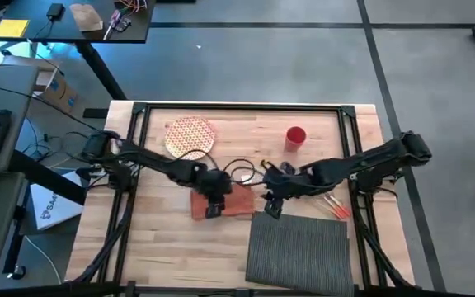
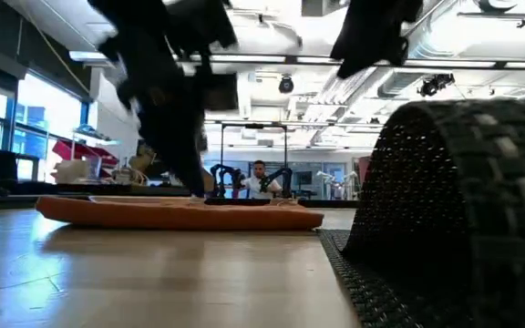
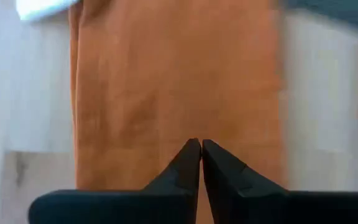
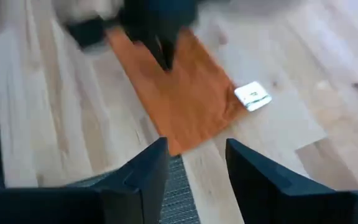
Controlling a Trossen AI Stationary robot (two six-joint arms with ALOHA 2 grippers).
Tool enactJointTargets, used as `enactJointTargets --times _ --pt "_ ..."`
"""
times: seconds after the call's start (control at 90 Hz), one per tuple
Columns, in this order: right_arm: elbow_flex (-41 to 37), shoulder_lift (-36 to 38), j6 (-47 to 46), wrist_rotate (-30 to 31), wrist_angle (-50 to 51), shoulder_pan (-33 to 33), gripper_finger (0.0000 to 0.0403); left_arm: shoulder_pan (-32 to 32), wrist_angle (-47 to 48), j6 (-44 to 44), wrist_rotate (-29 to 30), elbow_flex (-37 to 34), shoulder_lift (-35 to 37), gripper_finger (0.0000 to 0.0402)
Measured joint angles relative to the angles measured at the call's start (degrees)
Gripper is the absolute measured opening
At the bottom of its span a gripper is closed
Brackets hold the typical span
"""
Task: Set table place
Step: Move the napkin to the middle left of the table
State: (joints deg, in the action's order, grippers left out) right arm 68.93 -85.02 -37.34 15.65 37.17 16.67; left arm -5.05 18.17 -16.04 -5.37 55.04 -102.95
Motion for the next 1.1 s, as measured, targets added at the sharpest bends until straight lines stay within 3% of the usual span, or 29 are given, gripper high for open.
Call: enactJointTargets --times 0.167,0.289,0.589,0.8,0.889,1.1 --pt "0.00 1.96 -3.31 3.51 2.51 1.41 0.0138 1.71 5.17 -15.34 1.88 0.42 -1.01 0.0001" --pt "0.00 1.62 -3.80 4.75 3.45 2.19 0.0138 -1.14 11.97 -26.95 10.16 -0.75 2.85 0.0000" --pt "-0.02 1.02 -3.14 10.22 3.49 2.19 0.0138 -12.92 13.44 -73.07 14.27 -20.48 20.72 0.0000" --pt "-0.02 1.02 -2.33 11.99 3.12 1.53 0.0138 -22.61 15.48 -103.41 24.20 -29.19 32.23 0.0000" --pt "-0.02 1.02 -2.28 12.13 2.85 1.32 0.0138 -24.47 17.48 -107.96 26.87 -30.47 33.87 0.0000" --pt "0.06 1.02 -3.80 9.80 2.03 1.33 0.0138 -26.10 22.44 -104.64 26.72 -27.26 35.97 0.0000"
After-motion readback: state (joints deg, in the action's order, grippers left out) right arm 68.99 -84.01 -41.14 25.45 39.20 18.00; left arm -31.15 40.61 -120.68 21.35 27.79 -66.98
